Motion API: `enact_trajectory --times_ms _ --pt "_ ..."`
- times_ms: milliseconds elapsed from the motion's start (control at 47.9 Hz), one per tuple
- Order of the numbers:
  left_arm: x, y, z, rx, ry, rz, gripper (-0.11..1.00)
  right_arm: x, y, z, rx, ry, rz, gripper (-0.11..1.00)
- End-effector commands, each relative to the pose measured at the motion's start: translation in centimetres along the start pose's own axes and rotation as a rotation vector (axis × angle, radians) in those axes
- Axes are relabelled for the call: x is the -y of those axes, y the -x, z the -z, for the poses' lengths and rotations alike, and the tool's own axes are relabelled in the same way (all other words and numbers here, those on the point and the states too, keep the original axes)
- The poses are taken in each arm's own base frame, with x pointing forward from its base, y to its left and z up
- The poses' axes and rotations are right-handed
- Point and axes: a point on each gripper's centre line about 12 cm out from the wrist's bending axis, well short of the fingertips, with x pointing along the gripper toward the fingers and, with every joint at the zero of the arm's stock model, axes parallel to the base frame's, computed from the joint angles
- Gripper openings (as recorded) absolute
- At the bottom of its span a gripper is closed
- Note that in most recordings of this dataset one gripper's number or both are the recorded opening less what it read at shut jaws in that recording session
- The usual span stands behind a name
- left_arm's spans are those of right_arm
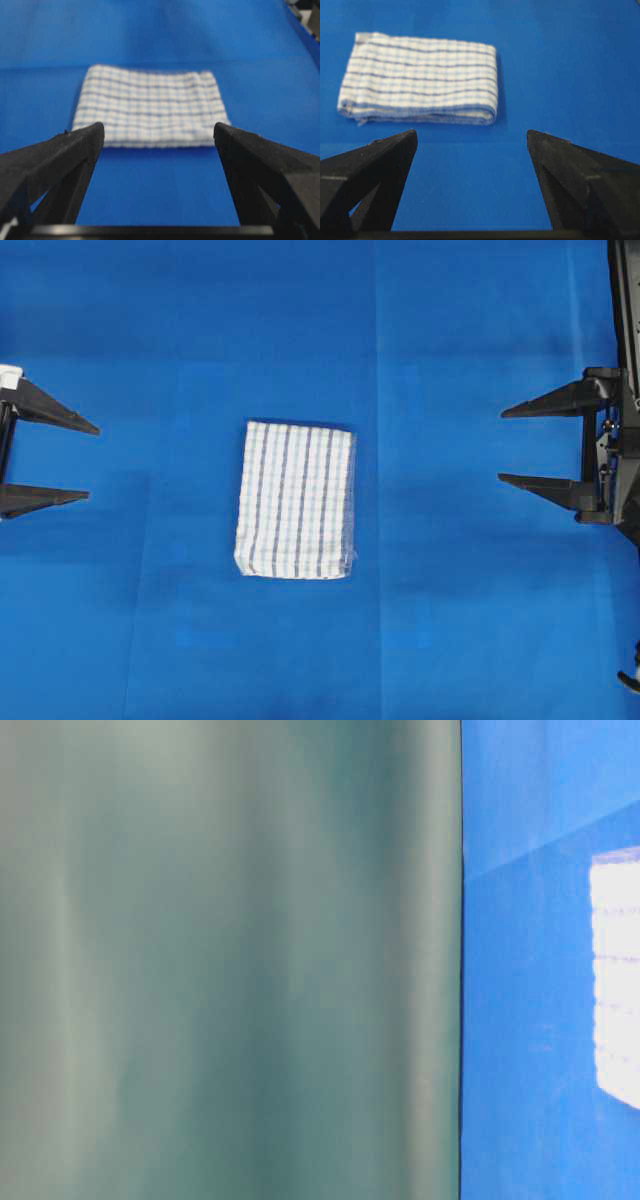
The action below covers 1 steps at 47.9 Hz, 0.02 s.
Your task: Fold the blue towel.
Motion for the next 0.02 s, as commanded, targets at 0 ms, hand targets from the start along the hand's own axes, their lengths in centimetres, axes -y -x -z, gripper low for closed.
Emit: enact_trajectory --times_ms 0 --pt "-0.11 0.04 0.07 -0.003 0.003 -0.006 0.89 -0.01 -0.04 -0.19 0.006 -0.004 0.005 0.85"
